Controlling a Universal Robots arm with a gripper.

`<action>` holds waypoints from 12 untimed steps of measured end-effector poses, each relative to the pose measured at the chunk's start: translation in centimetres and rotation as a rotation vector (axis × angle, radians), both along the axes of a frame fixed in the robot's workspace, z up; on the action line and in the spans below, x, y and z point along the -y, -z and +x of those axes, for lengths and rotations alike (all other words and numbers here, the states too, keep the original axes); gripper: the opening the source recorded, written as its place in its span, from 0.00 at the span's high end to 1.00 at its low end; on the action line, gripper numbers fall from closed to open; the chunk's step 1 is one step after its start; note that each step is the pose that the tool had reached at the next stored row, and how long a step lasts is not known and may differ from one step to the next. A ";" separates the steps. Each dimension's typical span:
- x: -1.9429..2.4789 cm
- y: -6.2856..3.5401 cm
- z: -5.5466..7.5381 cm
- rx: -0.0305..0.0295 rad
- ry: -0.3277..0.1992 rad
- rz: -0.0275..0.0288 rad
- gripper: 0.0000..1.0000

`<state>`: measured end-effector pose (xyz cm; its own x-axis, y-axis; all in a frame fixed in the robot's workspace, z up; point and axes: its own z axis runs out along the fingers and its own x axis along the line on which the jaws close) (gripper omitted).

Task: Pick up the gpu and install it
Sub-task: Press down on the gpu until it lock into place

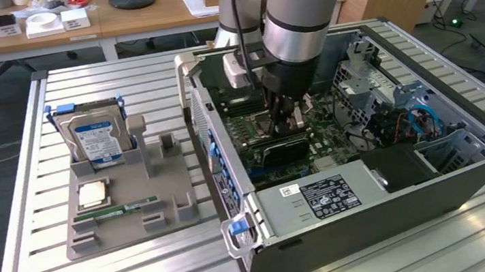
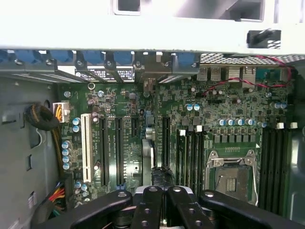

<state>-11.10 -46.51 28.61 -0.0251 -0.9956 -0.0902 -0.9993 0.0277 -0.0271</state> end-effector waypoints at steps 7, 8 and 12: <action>-0.04 -0.56 0.3 0.0001 0.000 0.0002 0.89; -0.05 -0.60 0.3 0.0001 0.000 0.0002 0.89; -0.06 -0.77 0.6 0.0000 0.000 0.0000 0.89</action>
